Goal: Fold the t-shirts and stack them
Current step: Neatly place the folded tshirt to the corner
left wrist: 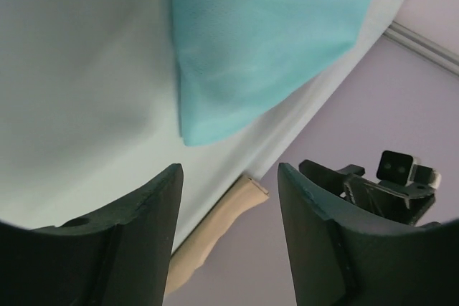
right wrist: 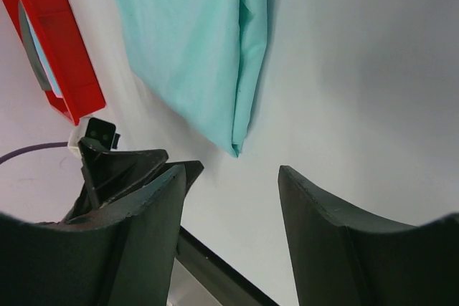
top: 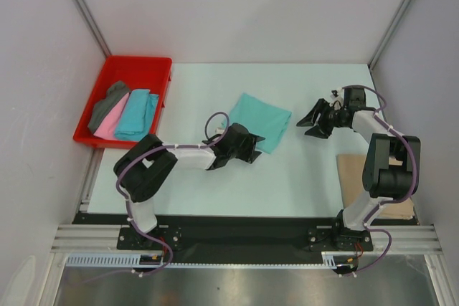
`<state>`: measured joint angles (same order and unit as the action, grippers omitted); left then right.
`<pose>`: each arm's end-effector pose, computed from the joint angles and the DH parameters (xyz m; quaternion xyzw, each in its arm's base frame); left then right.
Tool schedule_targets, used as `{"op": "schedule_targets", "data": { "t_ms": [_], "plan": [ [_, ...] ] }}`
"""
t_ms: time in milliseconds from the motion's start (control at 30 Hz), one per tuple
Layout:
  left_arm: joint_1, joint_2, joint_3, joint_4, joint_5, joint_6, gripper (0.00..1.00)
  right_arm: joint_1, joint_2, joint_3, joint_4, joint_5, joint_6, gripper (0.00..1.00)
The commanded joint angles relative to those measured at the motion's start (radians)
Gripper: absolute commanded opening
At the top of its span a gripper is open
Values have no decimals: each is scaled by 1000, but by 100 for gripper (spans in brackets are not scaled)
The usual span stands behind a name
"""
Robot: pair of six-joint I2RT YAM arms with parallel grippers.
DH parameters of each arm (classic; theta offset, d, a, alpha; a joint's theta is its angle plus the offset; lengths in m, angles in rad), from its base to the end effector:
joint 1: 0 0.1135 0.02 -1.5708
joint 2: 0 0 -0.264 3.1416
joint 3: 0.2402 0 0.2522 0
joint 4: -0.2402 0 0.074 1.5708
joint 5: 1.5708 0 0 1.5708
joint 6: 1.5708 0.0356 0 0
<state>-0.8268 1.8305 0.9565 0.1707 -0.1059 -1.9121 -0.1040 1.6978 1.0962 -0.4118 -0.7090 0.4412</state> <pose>0.2564 -0.2730 0.1485 -0.4870 0.7645 -0.4016 0.1310 0.3433 -0.0125 0.2005 0.1508 0.8941 0.3723 0.1983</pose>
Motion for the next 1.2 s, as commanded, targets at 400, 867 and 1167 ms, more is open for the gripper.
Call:
{"op": "schedule_targets", "data": {
  "t_ms": [400,867,1167],
  "plan": [
    [-14,177,126,7,-110,68,59,4,30,33,64,-35,48,61],
    [8,121,93,73,-66,76,10,7,89,-111,351,-89,241,66],
    [29,76,94,108,-18,47,0,47,154,-130,562,-92,329,70]
  ]
}}
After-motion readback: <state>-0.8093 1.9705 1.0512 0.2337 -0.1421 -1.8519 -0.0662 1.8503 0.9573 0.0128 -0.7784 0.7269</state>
